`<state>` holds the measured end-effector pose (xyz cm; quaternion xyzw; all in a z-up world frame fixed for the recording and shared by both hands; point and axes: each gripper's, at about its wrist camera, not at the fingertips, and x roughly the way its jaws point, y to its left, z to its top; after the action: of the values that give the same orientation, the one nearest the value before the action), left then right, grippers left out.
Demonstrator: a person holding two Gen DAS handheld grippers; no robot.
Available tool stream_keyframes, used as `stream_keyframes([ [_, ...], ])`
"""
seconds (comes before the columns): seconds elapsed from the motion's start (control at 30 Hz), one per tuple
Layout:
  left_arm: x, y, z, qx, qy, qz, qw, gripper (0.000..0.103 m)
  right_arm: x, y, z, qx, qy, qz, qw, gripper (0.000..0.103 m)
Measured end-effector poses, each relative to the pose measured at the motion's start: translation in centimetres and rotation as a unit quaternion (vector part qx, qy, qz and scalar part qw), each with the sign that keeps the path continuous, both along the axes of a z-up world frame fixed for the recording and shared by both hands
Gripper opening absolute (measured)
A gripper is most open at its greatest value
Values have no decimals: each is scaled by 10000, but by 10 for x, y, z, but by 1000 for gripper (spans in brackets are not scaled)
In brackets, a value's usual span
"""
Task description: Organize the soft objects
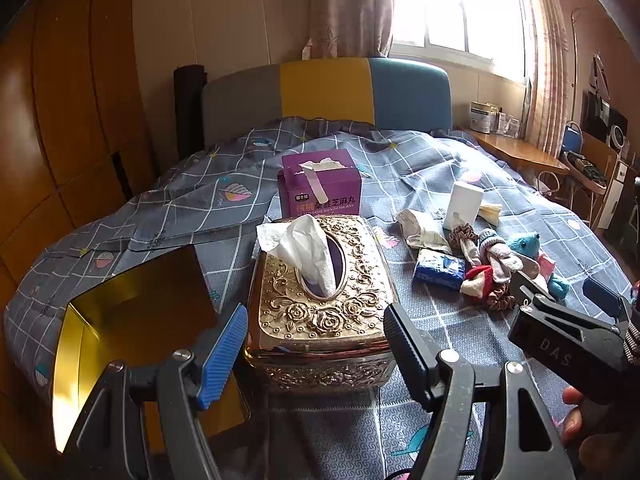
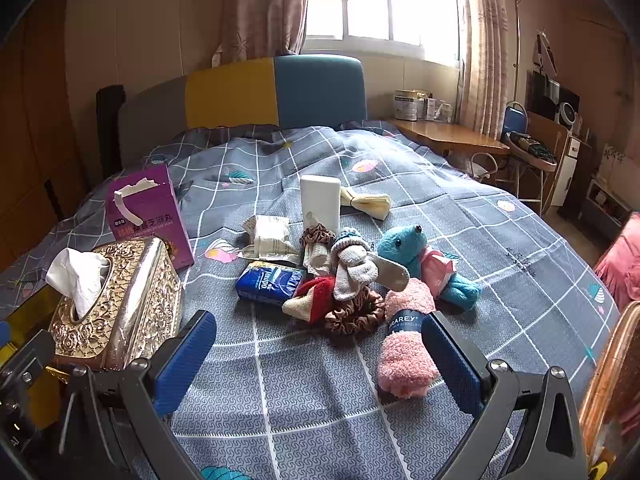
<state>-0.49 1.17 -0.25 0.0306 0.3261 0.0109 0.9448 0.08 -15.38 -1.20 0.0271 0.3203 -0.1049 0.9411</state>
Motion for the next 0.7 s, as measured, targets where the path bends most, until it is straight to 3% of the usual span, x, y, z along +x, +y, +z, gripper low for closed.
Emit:
stream_keyframes([
  [0.7,-2,-2,0,-8,-6,-19,10000,72,0,0,-1,3,14,-1,10000,103],
])
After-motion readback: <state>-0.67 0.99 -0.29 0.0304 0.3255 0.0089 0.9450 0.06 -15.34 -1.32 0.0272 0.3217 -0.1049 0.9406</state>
